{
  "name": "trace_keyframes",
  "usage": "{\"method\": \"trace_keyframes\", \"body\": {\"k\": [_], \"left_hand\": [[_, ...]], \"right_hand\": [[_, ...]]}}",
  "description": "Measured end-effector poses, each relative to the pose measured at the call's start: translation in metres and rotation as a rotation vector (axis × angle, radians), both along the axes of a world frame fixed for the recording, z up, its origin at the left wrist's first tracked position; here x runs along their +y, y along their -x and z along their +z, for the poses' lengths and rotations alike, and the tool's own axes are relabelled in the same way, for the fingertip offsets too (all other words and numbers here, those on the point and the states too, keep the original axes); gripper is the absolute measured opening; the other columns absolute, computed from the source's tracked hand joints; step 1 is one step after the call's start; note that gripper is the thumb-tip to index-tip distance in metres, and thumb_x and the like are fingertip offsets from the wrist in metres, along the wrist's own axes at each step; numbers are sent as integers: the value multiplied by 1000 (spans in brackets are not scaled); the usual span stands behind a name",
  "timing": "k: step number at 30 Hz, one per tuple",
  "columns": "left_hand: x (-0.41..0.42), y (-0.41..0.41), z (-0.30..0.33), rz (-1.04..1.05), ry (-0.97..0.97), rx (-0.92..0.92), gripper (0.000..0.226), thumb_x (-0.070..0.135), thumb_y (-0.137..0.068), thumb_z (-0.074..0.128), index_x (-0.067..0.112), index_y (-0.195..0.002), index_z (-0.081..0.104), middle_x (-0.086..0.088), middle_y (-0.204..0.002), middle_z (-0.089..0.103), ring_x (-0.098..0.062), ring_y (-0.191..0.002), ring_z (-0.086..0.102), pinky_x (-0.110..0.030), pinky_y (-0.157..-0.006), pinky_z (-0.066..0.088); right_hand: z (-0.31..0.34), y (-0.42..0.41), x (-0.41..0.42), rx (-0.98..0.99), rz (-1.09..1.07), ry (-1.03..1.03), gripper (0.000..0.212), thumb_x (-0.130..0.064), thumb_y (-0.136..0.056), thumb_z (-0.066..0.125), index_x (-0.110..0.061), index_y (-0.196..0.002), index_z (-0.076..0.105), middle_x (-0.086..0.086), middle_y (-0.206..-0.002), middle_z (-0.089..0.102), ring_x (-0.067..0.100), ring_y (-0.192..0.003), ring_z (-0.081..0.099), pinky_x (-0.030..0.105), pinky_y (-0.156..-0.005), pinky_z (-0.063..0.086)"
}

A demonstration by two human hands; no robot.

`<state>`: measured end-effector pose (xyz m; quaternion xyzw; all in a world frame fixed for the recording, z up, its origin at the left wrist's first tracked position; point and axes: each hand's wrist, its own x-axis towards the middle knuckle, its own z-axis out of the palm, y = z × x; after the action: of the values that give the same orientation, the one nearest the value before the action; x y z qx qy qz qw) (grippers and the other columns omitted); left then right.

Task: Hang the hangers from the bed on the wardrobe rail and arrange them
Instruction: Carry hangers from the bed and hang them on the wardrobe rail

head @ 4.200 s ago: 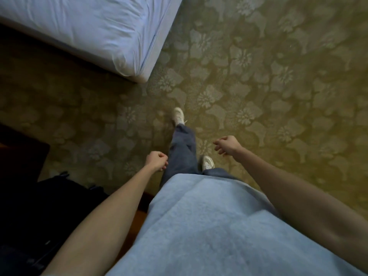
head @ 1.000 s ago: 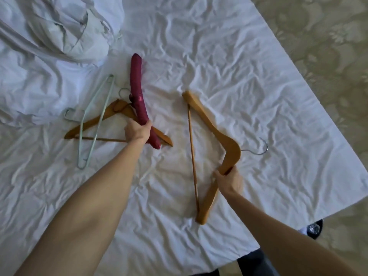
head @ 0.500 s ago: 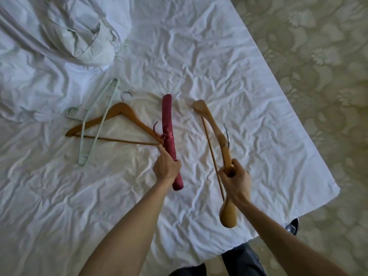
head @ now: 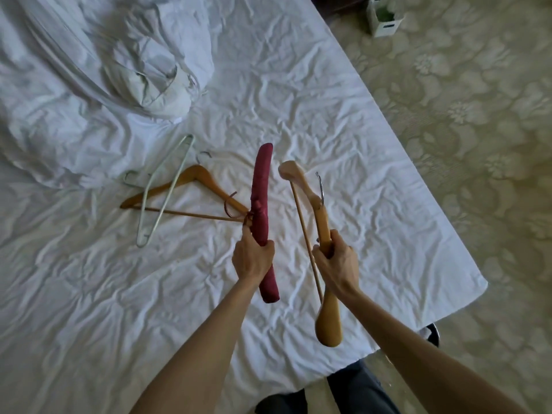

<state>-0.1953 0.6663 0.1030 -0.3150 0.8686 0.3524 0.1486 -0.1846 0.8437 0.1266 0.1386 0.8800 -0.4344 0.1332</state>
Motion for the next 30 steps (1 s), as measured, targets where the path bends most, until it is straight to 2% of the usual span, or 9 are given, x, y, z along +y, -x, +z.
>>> {"method": "trace_keyframes", "body": {"k": [3, 6, 8, 13, 18, 22, 24, 27, 30], "left_hand": [[-1, -23, 56, 28, -84, 21, 54, 54, -88, 60, 18, -129, 55, 2, -107, 71, -24, -99, 68, -42, -88, 54], [-1, -47, 116, 64, -152, 28, 68, 73, -92, 35, 20, -127, 60, 0, -107, 71, -25, -100, 67, -44, -90, 53], [-1, -62, 153, 78, -174, 63, 63, 66, -96, 35, 18, -128, 60, 2, -104, 69, -25, -101, 66, -41, -87, 53], [-8, -92, 219, 129, -363, 139, 39, 53, -93, 60, 15, -98, 67, 4, -83, 67, -14, -80, 68, -21, -59, 48], [-16, -117, 253, 315, -481, 181, 34, 43, -78, 80, 12, -92, 74, -8, -83, 75, -23, -72, 73, -38, -67, 59], [-27, -150, 283, 530, -457, 312, 20, 35, -80, 81, 16, -84, 74, -2, -71, 72, -10, -55, 67, -18, -47, 46], [-34, -177, 297, 626, -417, 353, 19, 34, -81, 80, 16, -84, 74, -2, -73, 73, -12, -60, 70, -19, -49, 48], [-47, -228, 315, 763, -324, 410, 22, 33, -79, 79, 14, -86, 74, -7, -78, 76, -23, -72, 74, -36, -68, 58], [-61, -291, 331, 938, -243, 488, 23, 31, -80, 79, 13, -92, 73, -7, -82, 76, -22, -73, 74, -34, -68, 58]], "right_hand": [[55, -18, -6, 34, 31, -3, 15, -13, -84, 66, -23, -85, 55, -8, -54, 51, 4, -46, 53, 17, -43, 42], [111, -35, -14, 45, 57, 15, 14, -16, -85, 66, -25, -87, 56, -4, -57, 54, 8, -47, 54, 29, -45, 50], [147, -45, -19, 73, 83, 30, 13, -17, -86, 67, -24, -88, 56, -2, -58, 55, 14, -49, 56, 37, -47, 52], [220, -57, -29, 178, 181, 94, 12, -15, -83, 65, -22, -83, 55, -2, -55, 53, 11, -44, 50, 35, -45, 45], [259, -56, -45, 242, 343, 152, 20, -17, -78, 68, -28, -74, 52, -4, -54, 54, 8, -44, 46, 27, -45, 38], [273, -60, -67, 243, 579, 221, 12, -17, -78, 69, -20, -79, 58, 6, -60, 62, 13, -45, 49, 33, -46, 42], [280, -68, -85, 240, 691, 258, 11, -18, -78, 69, -19, -80, 58, 7, -60, 61, 12, -43, 47, 34, -45, 41], [292, -92, -122, 246, 887, 279, 10, -21, -78, 69, -20, -83, 60, 7, -61, 63, 17, -45, 53, 38, -45, 44], [309, -137, -164, 232, 1104, 350, 11, -24, -78, 69, -22, -86, 62, 5, -68, 69, 23, -56, 64, 41, -52, 51]]}}
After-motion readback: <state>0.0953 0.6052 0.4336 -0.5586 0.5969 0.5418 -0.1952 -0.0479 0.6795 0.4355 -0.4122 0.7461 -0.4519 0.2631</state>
